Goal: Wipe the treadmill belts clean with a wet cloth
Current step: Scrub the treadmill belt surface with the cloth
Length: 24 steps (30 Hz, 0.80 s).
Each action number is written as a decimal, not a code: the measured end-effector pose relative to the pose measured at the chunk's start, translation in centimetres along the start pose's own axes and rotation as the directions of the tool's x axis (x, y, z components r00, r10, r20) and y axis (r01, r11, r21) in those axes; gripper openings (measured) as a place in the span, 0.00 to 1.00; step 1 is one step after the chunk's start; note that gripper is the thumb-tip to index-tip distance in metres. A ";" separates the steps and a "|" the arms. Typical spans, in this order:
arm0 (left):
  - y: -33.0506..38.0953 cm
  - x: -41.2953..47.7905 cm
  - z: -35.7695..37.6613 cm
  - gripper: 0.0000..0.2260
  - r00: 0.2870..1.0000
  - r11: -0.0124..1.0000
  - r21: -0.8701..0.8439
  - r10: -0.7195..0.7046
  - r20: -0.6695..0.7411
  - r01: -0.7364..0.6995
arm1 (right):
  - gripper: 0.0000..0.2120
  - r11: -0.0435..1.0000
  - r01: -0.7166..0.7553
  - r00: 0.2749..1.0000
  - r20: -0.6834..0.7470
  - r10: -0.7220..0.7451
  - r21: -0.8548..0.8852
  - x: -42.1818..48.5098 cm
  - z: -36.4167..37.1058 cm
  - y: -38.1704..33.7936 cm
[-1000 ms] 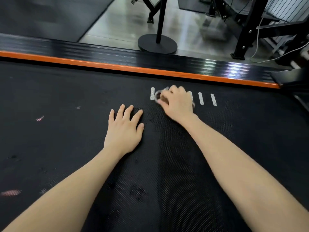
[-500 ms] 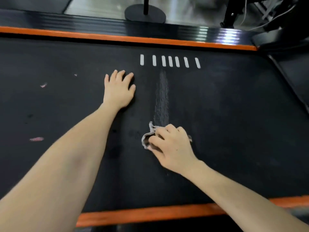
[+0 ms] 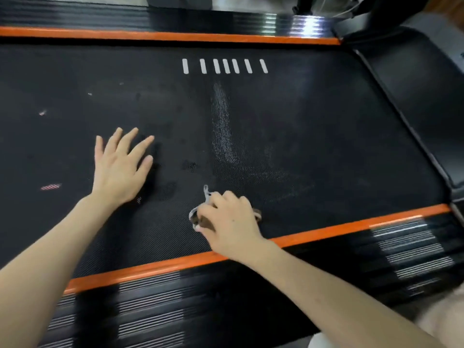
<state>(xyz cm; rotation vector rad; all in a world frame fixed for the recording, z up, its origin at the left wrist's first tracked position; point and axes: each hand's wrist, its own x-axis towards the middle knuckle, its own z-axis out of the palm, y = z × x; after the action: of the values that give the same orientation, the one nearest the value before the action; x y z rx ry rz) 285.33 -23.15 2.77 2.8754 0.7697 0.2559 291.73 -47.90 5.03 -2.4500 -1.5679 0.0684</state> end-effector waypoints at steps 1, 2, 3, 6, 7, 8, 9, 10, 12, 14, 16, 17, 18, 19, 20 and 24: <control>-0.3 0.0 -0.1 0.24 1.000 1.000 0.010 -0.023 0.010 0.023 | 0.12 0.999 0.038 0.999 0.001 -0.038 0.006 -0.2 -0.1 0.4; -0.7 -0.1 -0.1 0.22 0.999 0.999 0.016 -0.047 0.024 0.046 | 0.11 0.999 0.048 0.999 0.006 -0.047 -0.010 -0.9 -0.3 1.6; -1.2 -0.2 -0.1 0.21 0.997 0.998 0.022 -0.066 0.033 0.065 | 0.10 0.999 0.027 1.000 0.014 -0.027 -0.045 -1.9 -0.8 3.4; -2.2 -0.9 0.1 0.24 0.998 0.998 0.027 -0.053 0.043 0.052 | 0.09 0.971 -0.212 0.977 -0.030 0.210 -0.108 -4.7 -2.5 9.4; -2.3 -1.1 0.2 0.24 0.997 0.998 0.022 -0.053 0.052 0.051 | 0.08 0.951 -0.292 0.957 -0.024 0.291 -0.103 -5.1 -2.9 10.7; -2.3 -1.2 0.4 0.23 0.996 0.998 0.018 -0.057 0.063 0.056 | 0.09 0.935 -0.340 0.940 -0.023 0.340 -0.104 -5.2 -3.1 11.3; -2.2 -1.3 0.6 0.22 0.996 0.998 0.021 -0.061 0.069 0.059 | 0.09 0.929 -0.353 0.935 -0.032 0.352 -0.113 -5.0 -3.0 11.1; -2.1 -1.3 0.8 0.21 0.996 0.998 0.030 -0.058 0.068 0.056 | 0.09 0.934 -0.337 0.942 -0.043 0.334 -0.118 -4.4 -2.6 10.3; -1.9 -1.4 0.9 0.21 0.997 0.998 0.039 -0.056 0.059 0.054 | 0.10 0.977 -0.197 0.980 -0.042 0.194 -0.086 -2.7 -1.6 6.6; -2.0 -1.4 0.8 0.21 0.997 0.998 0.041 -0.052 0.058 0.050 | 0.11 1.000 0.015 1.000 -0.013 -0.015 -0.016 -0.4 0.0 2.4; -2.1 -1.5 0.8 0.22 0.997 0.998 0.051 -0.049 0.061 0.046 | 0.11 0.987 0.158 0.987 0.003 -0.159 0.026 2.3 1.0 -0.2; -2.2 -1.5 0.9 0.22 0.997 0.998 0.054 -0.047 0.063 0.043 | 0.11 0.977 0.211 0.977 -0.011 -0.211 0.009 3.7 1.3 -0.5; -2.2 -1.5 0.9 0.23 0.997 0.998 0.054 -0.044 0.065 0.040 | 0.09 0.970 0.241 0.970 -0.026 -0.242 -0.032 5.2 1.5 -0.3; -2.3 -1.5 1.0 0.25 0.997 0.998 0.054 -0.042 0.067 0.038 | 0.08 0.968 0.237 0.969 -0.050 -0.241 -0.081 6.9 1.7 0.5; -2.4 -1.5 1.1 0.26 0.997 0.998 0.051 -0.042 0.067 0.038 | 0.08 0.973 0.186 0.977 -0.084 -0.198 -0.133 9.1 1.7 1.6; -2.5 -1.5 1.3 0.27 0.998 0.999 0.035 -0.043 0.052 0.041 | 0.12 0.958 -0.226 0.969 -0.143 0.203 -0.175 18.5 1.5 5.5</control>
<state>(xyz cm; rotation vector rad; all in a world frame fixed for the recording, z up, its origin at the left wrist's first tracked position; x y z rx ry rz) 283.13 -21.89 0.88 2.8812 0.8321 0.1633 304.28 -33.17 3.91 -2.7056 -1.3061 -0.2034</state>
